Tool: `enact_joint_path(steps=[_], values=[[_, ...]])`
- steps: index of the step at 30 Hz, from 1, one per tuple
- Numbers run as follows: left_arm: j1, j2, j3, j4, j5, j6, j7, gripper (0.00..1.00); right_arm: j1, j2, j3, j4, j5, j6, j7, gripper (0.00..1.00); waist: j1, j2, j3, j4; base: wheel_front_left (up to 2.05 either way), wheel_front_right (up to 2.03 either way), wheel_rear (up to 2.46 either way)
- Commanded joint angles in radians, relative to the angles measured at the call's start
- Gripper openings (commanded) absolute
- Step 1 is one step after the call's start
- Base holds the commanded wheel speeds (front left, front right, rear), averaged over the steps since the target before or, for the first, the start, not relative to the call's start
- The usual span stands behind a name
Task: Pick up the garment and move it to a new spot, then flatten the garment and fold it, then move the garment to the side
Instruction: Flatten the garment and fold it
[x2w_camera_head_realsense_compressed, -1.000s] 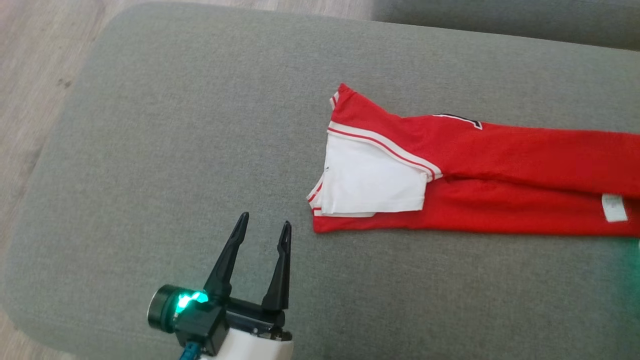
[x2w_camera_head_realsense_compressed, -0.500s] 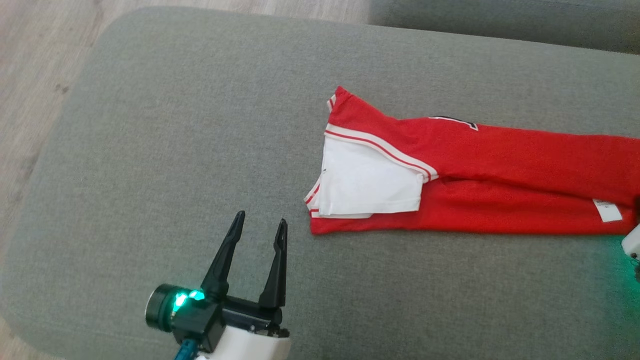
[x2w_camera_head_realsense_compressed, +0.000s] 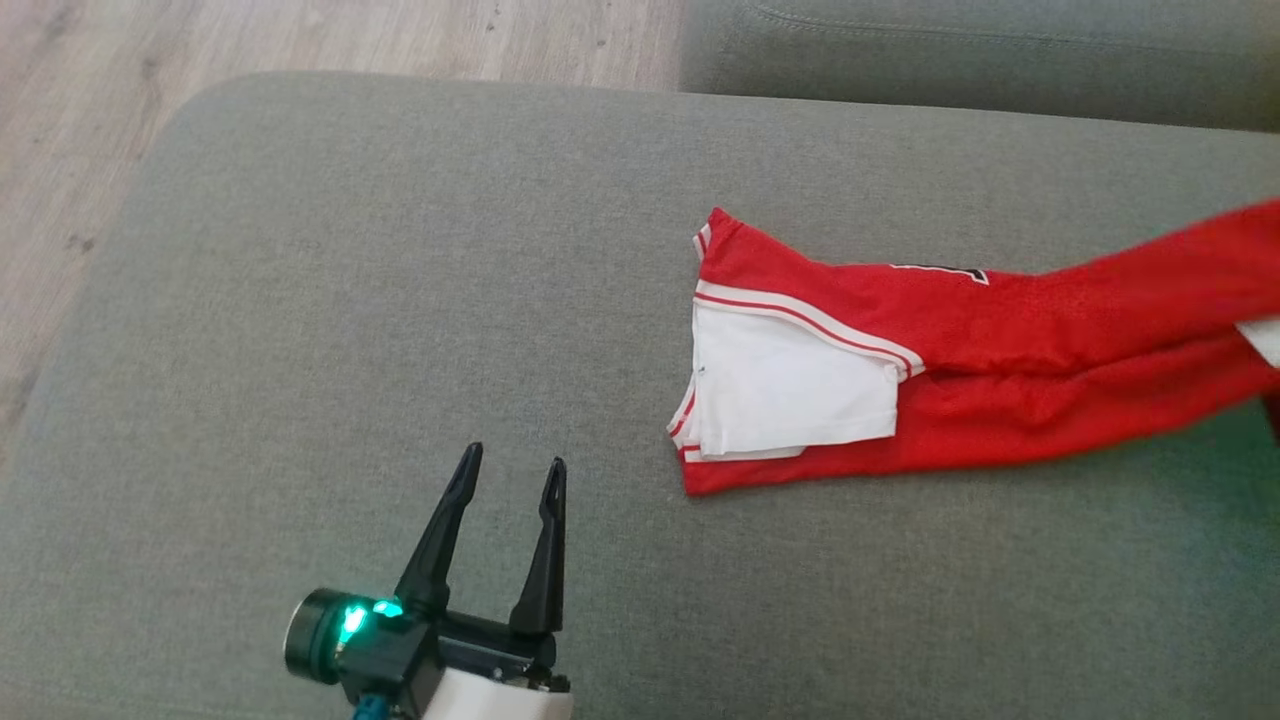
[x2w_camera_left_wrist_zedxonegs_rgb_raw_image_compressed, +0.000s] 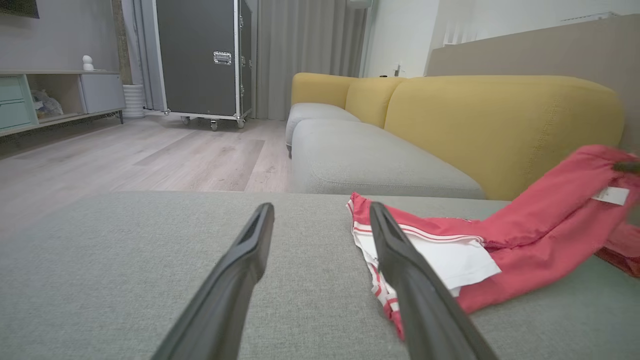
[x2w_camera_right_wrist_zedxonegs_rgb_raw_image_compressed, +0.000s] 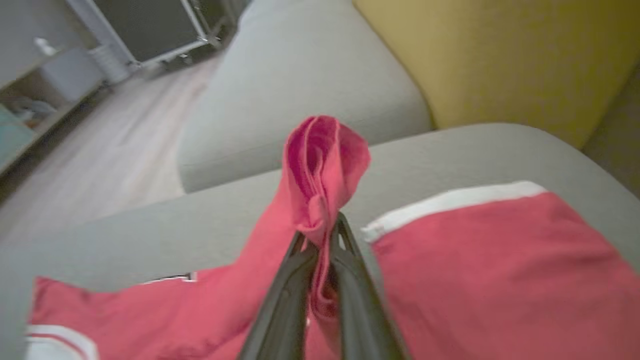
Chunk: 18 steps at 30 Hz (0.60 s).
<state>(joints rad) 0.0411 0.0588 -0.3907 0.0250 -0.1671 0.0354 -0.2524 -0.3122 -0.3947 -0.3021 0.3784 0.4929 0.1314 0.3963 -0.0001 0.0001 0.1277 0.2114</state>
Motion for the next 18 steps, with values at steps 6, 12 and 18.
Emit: enact_joint_path(steps=[6,12,18], values=[[-0.025,-0.008,0.029,-0.023,-0.001,-0.004,-0.009,1.00,-0.037,0.108,0.146,-0.220,0.124,-0.001,0.075,0.00,0.0001,-0.0001,-0.006,0.003,0.00,0.00,0.00],[-0.030,-0.008,0.018,-0.019,-0.023,-0.003,-0.009,1.00,-0.068,0.237,0.297,-0.256,0.173,-0.001,0.099,0.00,0.0001,-0.0001,-0.006,0.043,0.00,0.00,0.00],[-0.036,-0.008,-0.002,-0.008,-0.040,0.005,-0.009,1.00,-0.075,0.316,0.421,-0.194,0.192,-0.001,0.094,0.00,0.0001,-0.0001,-0.011,0.105,0.00,0.00,0.00]])
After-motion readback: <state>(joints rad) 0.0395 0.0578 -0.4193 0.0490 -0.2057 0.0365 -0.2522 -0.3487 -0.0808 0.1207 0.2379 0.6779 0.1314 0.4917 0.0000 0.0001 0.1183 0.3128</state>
